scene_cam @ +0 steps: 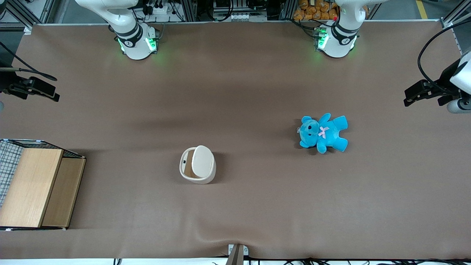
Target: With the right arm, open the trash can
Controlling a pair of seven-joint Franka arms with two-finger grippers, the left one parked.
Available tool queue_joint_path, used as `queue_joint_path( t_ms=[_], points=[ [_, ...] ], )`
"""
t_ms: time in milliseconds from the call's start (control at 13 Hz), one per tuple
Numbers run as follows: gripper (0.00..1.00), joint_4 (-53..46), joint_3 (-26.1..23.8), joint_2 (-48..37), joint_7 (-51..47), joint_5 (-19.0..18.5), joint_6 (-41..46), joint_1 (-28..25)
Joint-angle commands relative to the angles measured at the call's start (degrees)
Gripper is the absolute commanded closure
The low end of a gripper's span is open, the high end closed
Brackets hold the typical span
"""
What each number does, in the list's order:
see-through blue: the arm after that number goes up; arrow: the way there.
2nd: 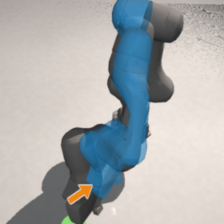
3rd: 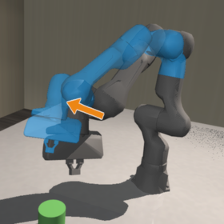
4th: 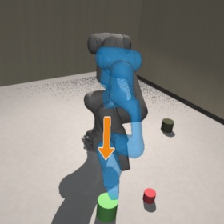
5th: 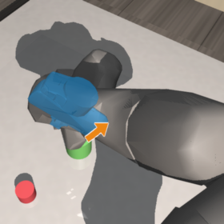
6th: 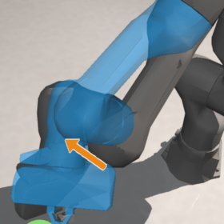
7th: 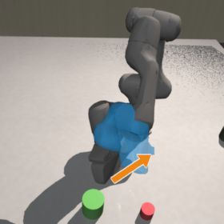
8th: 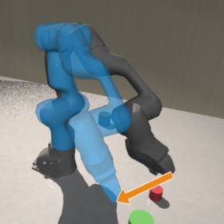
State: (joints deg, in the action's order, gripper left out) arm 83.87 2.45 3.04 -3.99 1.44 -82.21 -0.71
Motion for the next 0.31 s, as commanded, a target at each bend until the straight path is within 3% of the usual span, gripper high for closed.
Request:
queue_joint_path(
  t_ms=[0, 231],
  points=[
    [0.0, 0.15, -0.6, -0.31, 1.18, -0.91, -0.14, 0.89],
    [0.0, 0.15, -0.6, -0.31, 2.41, -0.91, -0.05, 0.97]
  ],
)
